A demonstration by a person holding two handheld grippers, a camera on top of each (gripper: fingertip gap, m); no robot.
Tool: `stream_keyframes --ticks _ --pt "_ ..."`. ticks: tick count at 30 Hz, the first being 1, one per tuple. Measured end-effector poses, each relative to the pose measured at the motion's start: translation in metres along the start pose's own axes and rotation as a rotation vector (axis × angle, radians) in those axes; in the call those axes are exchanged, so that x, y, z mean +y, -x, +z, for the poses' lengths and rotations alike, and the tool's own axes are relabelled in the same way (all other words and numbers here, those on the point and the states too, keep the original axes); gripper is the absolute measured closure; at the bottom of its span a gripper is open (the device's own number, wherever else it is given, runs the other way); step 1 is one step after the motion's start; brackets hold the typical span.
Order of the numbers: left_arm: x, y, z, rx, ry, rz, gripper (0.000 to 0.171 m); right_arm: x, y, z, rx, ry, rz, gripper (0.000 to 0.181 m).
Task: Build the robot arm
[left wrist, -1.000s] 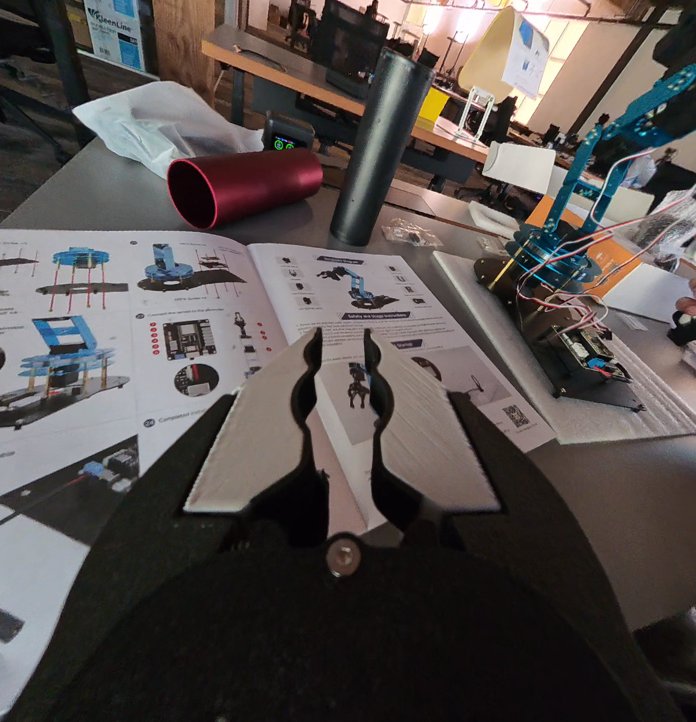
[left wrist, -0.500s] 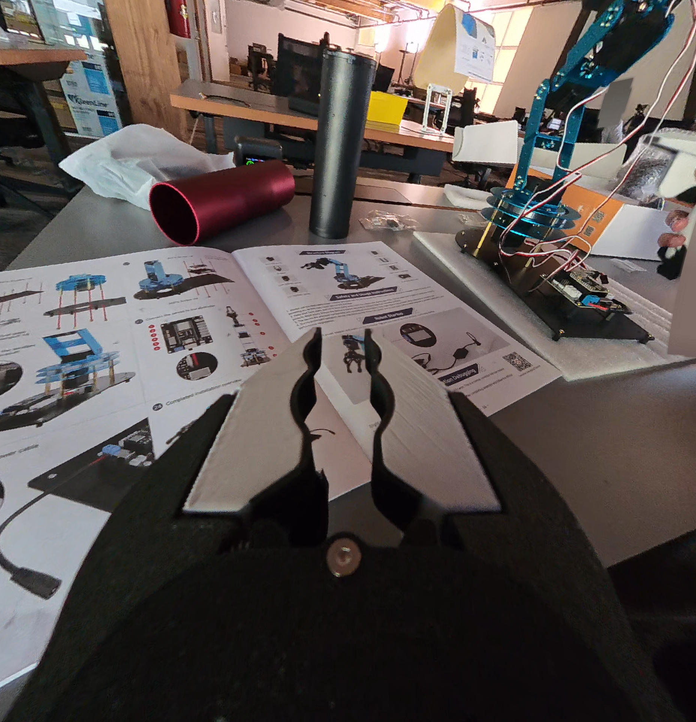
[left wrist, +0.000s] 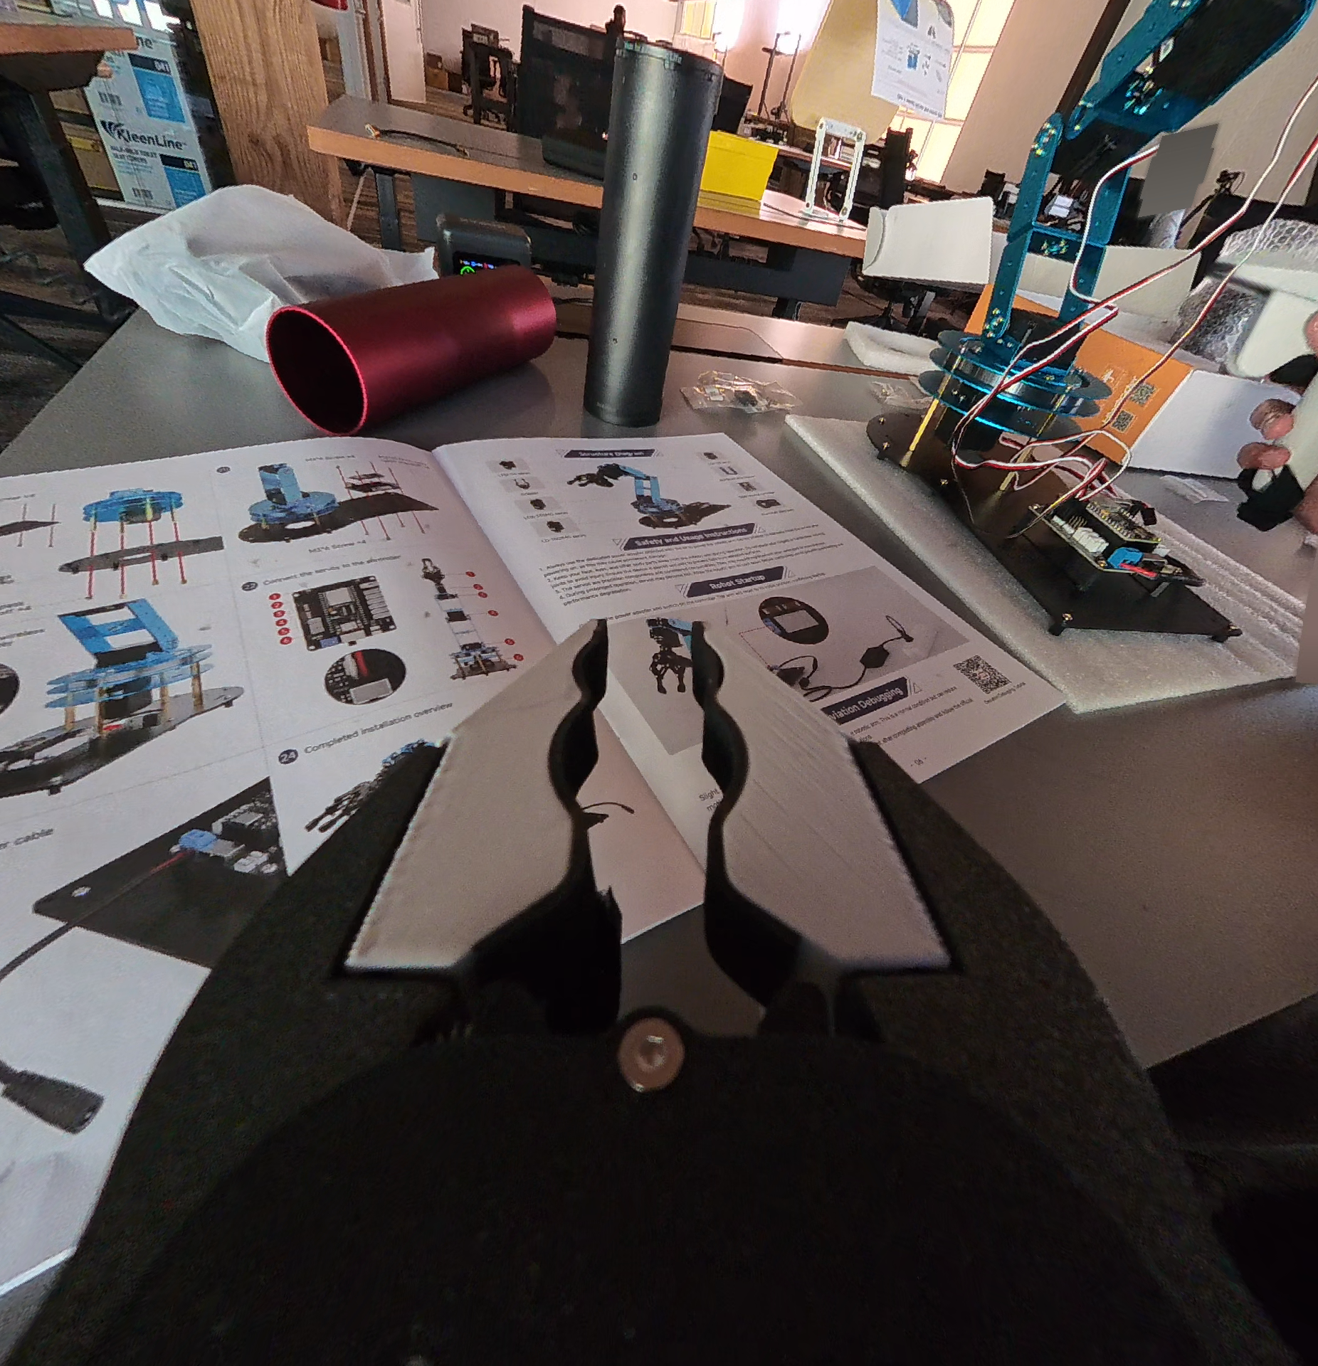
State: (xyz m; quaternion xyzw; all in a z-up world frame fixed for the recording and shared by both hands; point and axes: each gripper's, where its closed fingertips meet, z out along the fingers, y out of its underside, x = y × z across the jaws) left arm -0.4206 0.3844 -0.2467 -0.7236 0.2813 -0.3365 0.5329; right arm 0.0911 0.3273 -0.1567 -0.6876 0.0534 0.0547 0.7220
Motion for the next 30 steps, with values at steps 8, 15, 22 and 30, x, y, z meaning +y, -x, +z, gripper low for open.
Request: stream_keyframes --ticks 8,15,22,30 --pt "-0.0003 0.0001 -0.0004 0.004 -0.002 -0.004 0.150 0.0030 0.0010 0.0014 0.005 0.015 -0.025 0.151" --pt "-0.0003 0.0002 -0.0004 0.003 -0.001 -0.004 0.150 0.0050 0.0022 0.0024 0.002 0.024 -0.031 0.151" --pt "0.0000 0.0001 -0.0001 0.004 0.000 -0.004 0.150 0.0045 0.0025 0.0021 0.005 0.027 -0.044 0.151" --pt "0.0000 0.0001 -0.0004 0.006 0.000 -0.005 0.150 0.0058 0.0032 0.0025 0.004 0.034 -0.052 0.151"
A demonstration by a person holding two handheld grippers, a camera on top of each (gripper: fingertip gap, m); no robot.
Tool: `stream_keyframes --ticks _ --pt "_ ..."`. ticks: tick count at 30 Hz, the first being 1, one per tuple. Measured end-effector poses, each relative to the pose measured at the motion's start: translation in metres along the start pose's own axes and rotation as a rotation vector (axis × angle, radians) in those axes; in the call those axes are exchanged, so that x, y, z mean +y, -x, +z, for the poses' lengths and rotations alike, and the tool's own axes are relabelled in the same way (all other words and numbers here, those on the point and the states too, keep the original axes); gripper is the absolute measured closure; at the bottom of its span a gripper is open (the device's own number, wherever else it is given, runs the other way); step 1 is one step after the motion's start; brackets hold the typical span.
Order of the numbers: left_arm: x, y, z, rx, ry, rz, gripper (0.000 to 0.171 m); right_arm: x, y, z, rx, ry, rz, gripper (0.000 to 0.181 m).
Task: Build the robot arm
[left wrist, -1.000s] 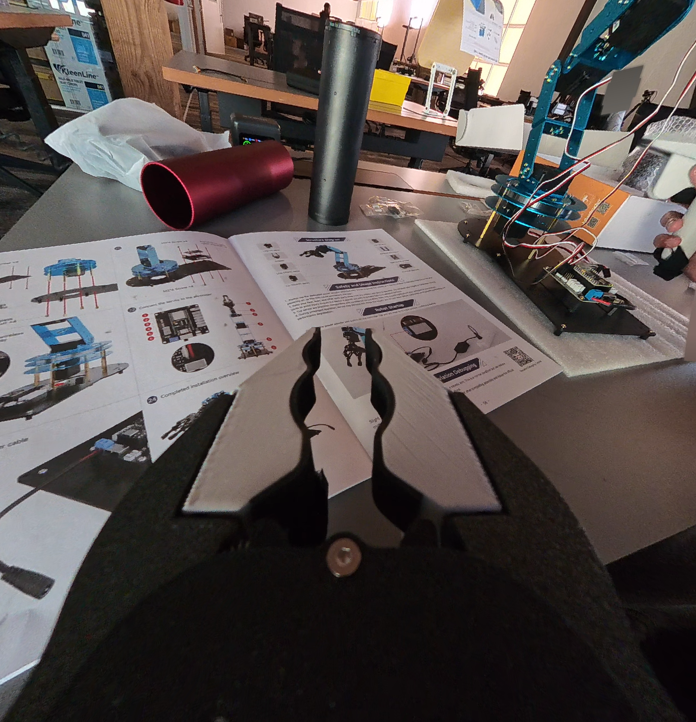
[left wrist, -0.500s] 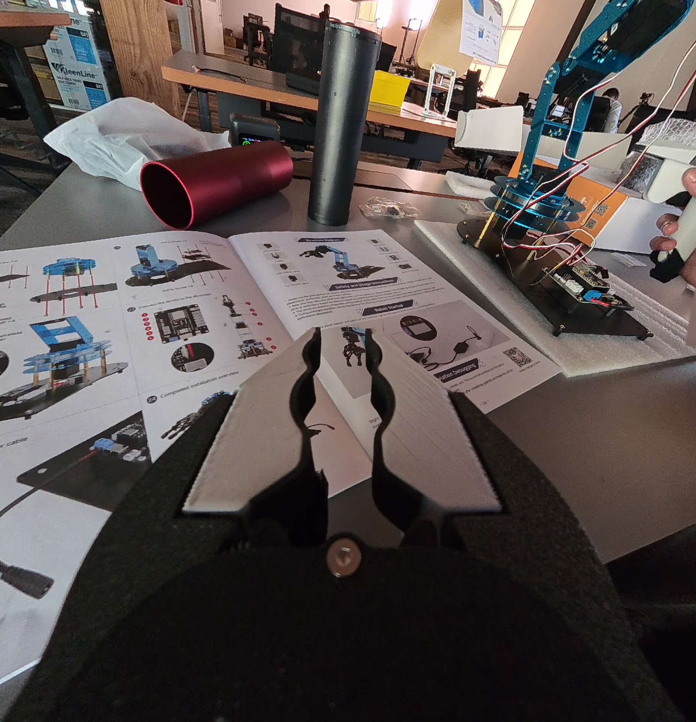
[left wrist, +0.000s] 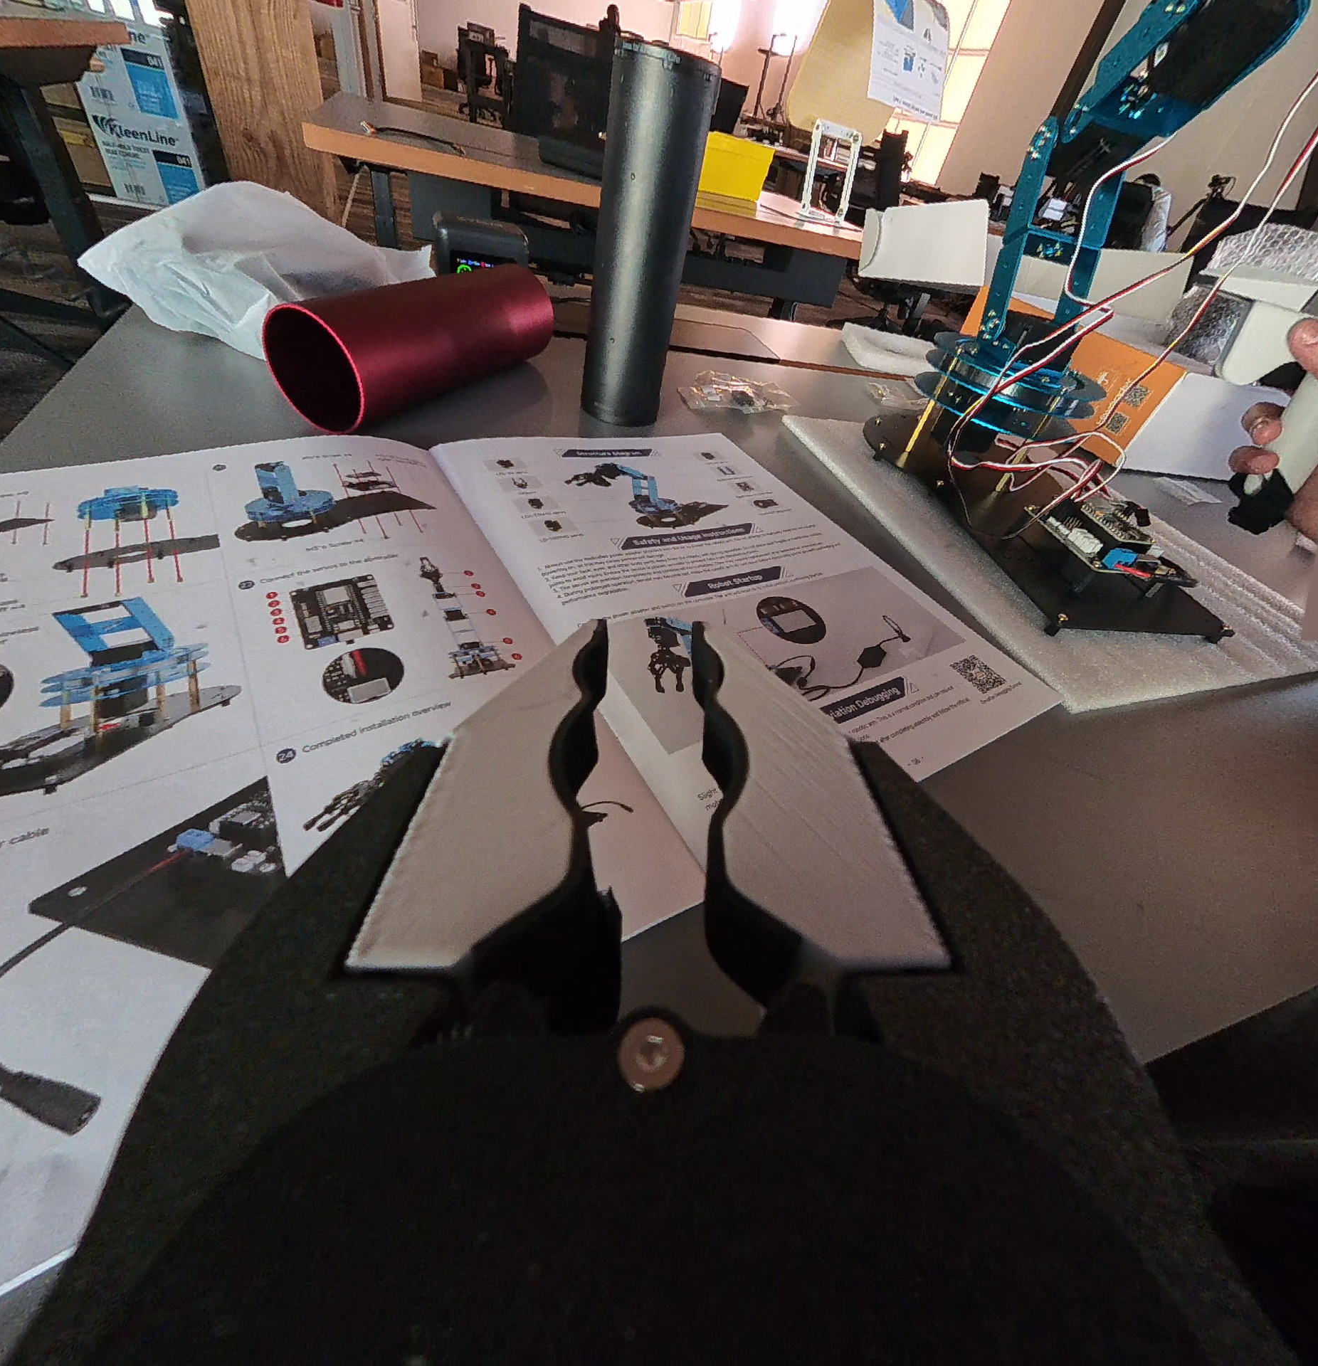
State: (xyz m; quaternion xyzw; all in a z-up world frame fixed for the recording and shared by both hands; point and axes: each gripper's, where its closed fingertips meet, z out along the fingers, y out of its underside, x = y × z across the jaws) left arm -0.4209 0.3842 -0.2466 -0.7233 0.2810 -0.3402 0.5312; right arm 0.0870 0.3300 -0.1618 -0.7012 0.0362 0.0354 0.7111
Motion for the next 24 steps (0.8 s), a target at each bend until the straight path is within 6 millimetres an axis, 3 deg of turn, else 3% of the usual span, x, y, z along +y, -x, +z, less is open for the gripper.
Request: stream_keyframes --ticks 14,24 --pt "0.000 0.000 0.000 0.001 -0.002 -0.002 0.150 0.001 0.002 0.000 0.001 0.008 -0.019 0.151" --pt "0.000 0.000 -0.001 0.006 -0.002 -0.011 0.150 0.013 -0.001 0.004 0.011 0.052 -0.050 0.152"
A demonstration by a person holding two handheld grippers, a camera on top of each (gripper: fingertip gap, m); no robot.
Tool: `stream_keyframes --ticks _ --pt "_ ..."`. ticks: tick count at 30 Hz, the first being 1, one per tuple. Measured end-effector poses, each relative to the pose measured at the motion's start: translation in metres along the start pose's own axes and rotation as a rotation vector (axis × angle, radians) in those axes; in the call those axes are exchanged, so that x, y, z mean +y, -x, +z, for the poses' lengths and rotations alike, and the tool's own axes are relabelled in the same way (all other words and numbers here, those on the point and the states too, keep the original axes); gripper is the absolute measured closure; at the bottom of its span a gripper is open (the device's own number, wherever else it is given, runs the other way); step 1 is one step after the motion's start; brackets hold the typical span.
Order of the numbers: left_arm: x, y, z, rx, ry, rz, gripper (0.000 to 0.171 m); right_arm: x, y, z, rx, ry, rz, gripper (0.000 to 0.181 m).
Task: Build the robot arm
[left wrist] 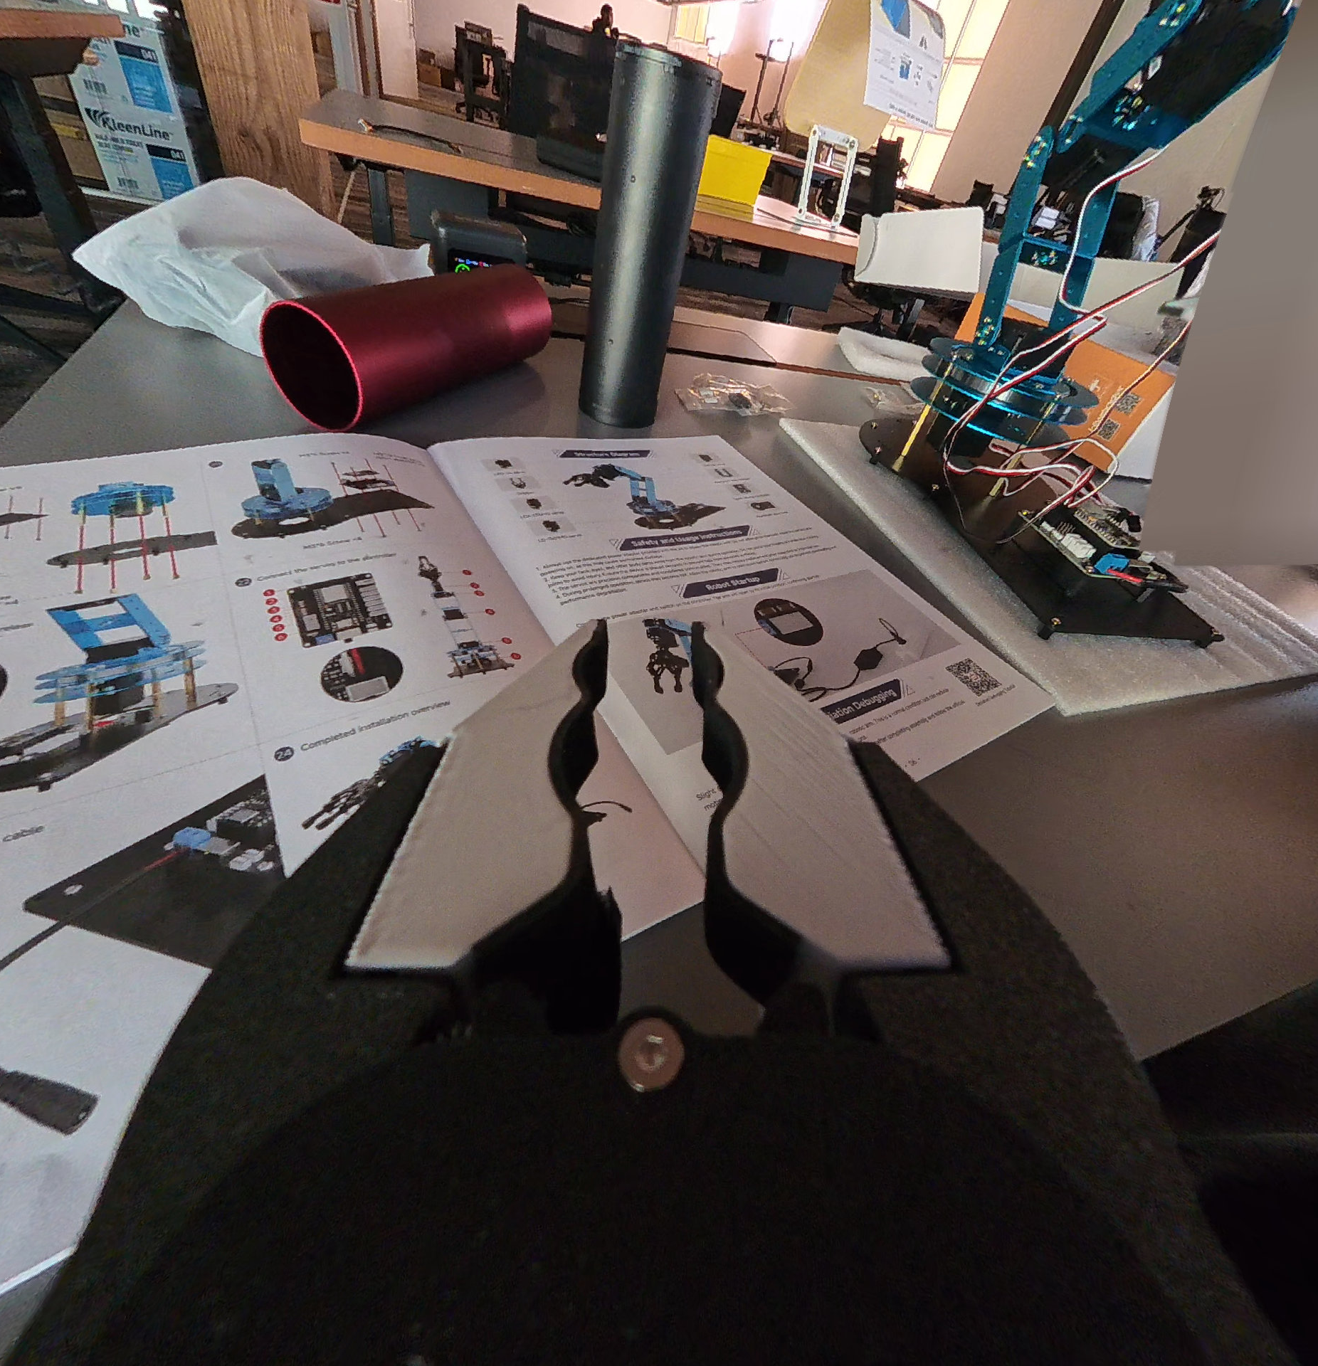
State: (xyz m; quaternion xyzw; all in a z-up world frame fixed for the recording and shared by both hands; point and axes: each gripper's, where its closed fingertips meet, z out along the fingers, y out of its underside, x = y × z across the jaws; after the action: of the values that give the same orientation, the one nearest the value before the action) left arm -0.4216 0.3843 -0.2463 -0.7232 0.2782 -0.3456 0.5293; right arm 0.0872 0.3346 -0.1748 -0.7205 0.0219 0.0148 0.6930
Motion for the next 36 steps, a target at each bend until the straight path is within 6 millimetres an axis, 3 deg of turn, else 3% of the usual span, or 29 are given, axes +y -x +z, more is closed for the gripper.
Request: stream_keyframes --ticks 6,13,18,20,25,28,32,36 --pt "0.000 0.001 0.000 -0.007 0.000 -0.005 0.150 0.006 -0.006 0.002 -0.003 0.011 0.045 0.153" --pt "0.001 0.004 0.002 -0.023 0.013 -0.012 0.150 0.010 -0.034 -0.004 0.073 0.023 0.037 0.152" --pt "0.009 0.019 0.007 -0.080 0.133 -0.152 0.150 0.017 -0.051 -0.006 0.105 0.037 0.072 0.152" --pt "0.001 0.026 0.009 -0.100 0.122 -0.164 0.150 0.019 -0.054 -0.007 0.115 0.044 0.068 0.152" --pt "-0.021 0.059 0.022 -0.232 0.155 0.006 0.150 0.021 -0.056 -0.007 0.126 0.059 0.044 0.153" --pt "-0.019 0.080 0.040 -0.245 0.239 0.031 0.150 0.025 -0.054 -0.005 0.117 0.078 0.040 0.152" --pt "-0.009 0.089 0.055 -0.168 0.318 -0.025 0.150 0.029 -0.049 -0.002 0.101 0.100 0.020 0.153" --pt "-0.005 0.083 0.049 -0.113 0.315 -0.044 0.160 0.031 -0.044 0.000 0.092 0.119 -0.015 0.153"
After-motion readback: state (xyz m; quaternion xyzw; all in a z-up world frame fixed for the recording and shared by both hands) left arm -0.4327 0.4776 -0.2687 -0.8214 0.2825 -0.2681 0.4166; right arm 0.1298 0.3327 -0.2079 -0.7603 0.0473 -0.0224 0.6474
